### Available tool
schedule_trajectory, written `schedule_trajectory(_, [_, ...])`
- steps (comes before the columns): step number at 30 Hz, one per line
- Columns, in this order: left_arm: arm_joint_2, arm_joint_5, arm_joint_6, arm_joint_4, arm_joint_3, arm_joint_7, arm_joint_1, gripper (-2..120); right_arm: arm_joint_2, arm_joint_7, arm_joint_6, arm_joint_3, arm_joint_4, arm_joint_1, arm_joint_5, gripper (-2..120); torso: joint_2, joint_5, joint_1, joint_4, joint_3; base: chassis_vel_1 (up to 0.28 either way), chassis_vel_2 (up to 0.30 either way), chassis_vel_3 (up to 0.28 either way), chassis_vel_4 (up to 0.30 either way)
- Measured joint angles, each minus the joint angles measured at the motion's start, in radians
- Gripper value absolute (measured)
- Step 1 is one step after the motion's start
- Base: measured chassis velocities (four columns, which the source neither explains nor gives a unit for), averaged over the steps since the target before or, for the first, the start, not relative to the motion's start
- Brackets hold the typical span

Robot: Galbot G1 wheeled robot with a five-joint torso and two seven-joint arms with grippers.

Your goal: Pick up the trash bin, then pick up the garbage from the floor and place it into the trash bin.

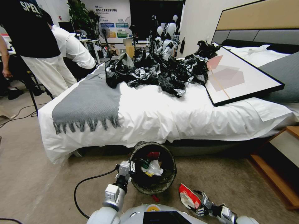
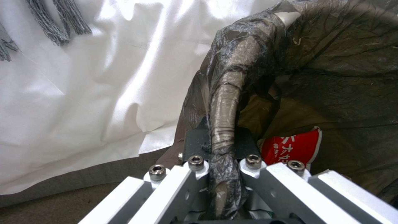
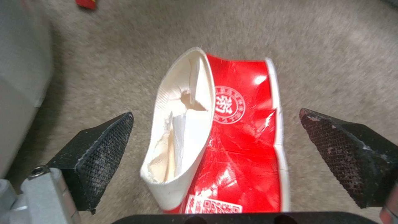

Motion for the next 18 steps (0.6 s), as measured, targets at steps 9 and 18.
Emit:
schedule_trajectory(9, [0.0, 0.004, -0.001, -0.006, -0.001, 0.0, 0.004, 1, 0.033, 0.002, 0.027, -0.008, -0.085, 0.063, -0.016, 86, 0.0, -0.0002, 0.0, -0.0001, 0.0, 0.0, 0.0, 0.0, 0.0])
schedule_trajectory(18, [-0.002, 0.009, -0.001, -0.008, -0.001, 0.0, 0.007, 1, 0.046, -0.002, 0.036, -0.012, -0.109, 0.087, -0.017, 52, 0.0, -0.0001, 0.0, -0.0001, 0.0, 0.0, 0.0, 0.0, 0.0])
